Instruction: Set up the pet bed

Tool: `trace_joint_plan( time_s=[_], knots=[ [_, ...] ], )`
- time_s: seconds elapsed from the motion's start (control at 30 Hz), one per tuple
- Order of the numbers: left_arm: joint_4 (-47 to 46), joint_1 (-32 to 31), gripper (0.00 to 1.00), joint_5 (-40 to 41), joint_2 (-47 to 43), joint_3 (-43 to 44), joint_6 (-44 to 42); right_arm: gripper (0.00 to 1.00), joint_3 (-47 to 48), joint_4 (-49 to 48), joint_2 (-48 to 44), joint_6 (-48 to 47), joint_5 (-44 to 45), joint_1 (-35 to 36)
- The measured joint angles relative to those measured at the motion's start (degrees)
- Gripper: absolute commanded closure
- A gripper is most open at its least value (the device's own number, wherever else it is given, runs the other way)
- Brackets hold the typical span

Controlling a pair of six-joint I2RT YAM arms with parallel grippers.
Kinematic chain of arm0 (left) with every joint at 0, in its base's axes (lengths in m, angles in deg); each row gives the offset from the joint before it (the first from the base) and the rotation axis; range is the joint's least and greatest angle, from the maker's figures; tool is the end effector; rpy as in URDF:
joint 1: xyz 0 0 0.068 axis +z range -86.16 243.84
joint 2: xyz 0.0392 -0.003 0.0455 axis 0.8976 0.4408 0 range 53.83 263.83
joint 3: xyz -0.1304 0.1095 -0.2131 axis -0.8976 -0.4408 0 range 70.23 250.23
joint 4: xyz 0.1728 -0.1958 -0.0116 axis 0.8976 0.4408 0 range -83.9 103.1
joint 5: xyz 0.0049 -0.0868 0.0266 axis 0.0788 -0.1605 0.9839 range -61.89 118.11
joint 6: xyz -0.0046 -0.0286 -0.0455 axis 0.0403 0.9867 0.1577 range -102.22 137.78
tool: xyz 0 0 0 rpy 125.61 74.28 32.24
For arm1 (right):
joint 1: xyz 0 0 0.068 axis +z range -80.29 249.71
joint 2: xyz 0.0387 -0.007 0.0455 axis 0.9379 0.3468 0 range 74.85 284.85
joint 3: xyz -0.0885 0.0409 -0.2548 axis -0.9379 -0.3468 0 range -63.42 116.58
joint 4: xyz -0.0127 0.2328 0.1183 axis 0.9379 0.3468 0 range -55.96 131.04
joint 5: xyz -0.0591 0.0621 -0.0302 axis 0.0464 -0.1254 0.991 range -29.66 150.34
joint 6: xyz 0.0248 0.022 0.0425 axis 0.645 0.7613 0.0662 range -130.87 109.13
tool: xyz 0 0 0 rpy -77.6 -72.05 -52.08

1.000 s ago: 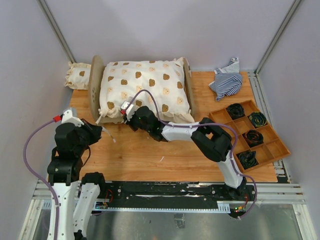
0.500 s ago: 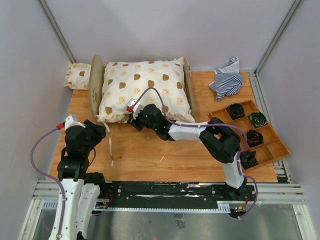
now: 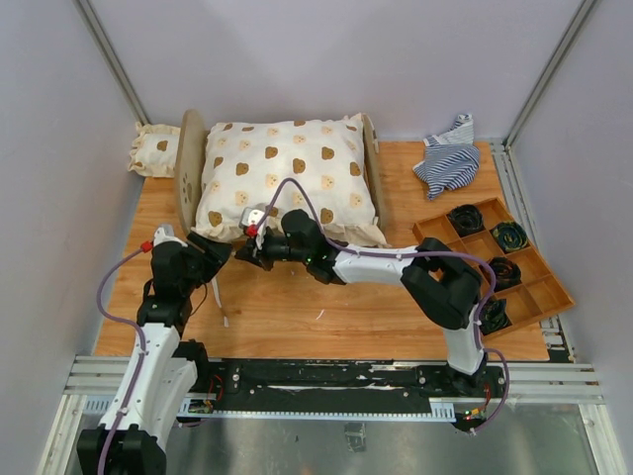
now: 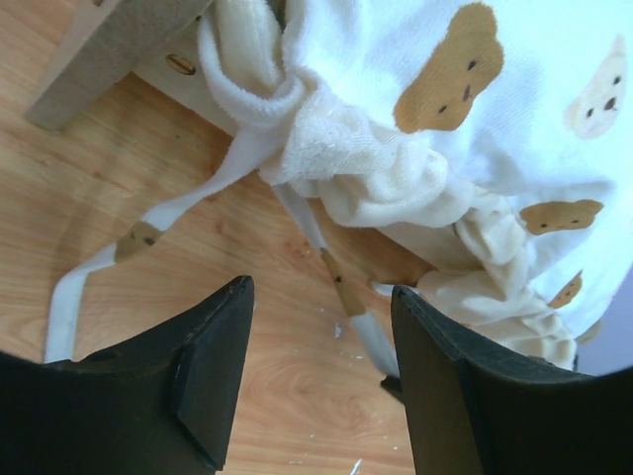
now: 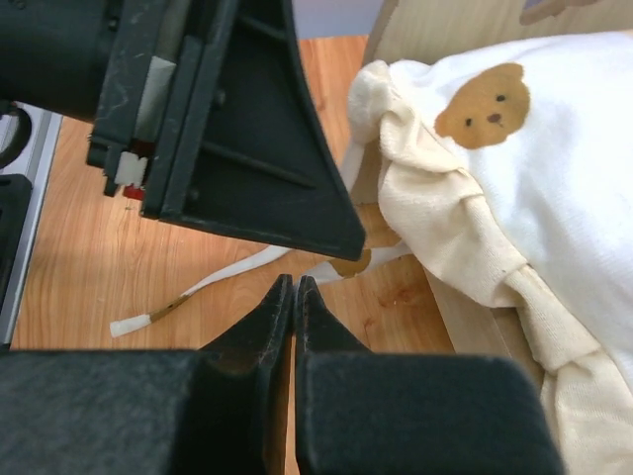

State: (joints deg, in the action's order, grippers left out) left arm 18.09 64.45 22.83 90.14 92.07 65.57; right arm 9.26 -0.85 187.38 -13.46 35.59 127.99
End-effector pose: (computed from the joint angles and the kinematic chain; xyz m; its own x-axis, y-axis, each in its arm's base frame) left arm 0.1574 -0.0016 0.2179 -0.3526 -0.7413 -0.5712 -0.2817 0.6661 -0.6906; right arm 0.2258 0.3937 0.2372 -0.0006 -0.0789 -0.9969 -0.9928 0.1192 -0.0089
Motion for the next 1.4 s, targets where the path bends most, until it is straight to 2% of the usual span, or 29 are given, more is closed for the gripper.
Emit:
trace_joint_plan(
  time_s=[0.37,0.47,0.63,0.7,0.73,0.83,0.9,1.03,1.13,1.23,1.4],
  knots=[
    [-6.9,0.0,0.43,-4.4,2.9,-1.2,6.3,1.00,2.1,-1.5,3.0,-5.7,-5.2,0.3],
    [-6.5,0.0,0.54,-5.6,5.5,-1.2,6.7,1.00,2.3,-0.8,3.3,-7.4,-5.2,0.3],
    [-5.9,0.0,0.98,-6.1,6.8,-0.9,8.2,1.00,2.3,0.3,3.6,-9.4,-4.8,0.6],
    [-5.8,0.0,1.00,-6.2,6.7,-0.6,8.7,0.99,2.4,0.5,3.6,-10.4,-4.5,0.9],
    [-5.6,0.0,1.00,-6.1,6.6,-0.4,8.7,0.94,2.4,0.5,3.6,-11.1,-4.3,1.0],
    [-4.5,0.0,1.00,-5.2,6.1,0.3,8.1,0.68,2.1,0.3,3.5,-14.6,-4.8,1.3],
    [-3.2,0.0,1.00,-4.1,6.0,1.3,7.3,0.60,0.7,0.0,3.0,-18.1,-5.8,1.3],
    [-0.5,0.0,1.00,-0.9,6.2,4.9,5.2,0.58,-4.3,2.2,0.7,-33.5,-9.9,1.4],
    [0.9,0.3,1.00,0.0,7.1,7.3,4.2,0.58,-4.2,8.9,0.5,-49.4,-10.7,2.4],
    [1.5,0.8,1.00,-0.3,8.2,8.3,3.9,0.57,-2.1,14.4,0.8,-61.5,-7.8,4.4],
    [1.9,1.2,1.00,-1.7,9.8,9.6,3.1,0.54,1.9,16.1,4.7,-79.4,0.1,8.5]
  ],
)
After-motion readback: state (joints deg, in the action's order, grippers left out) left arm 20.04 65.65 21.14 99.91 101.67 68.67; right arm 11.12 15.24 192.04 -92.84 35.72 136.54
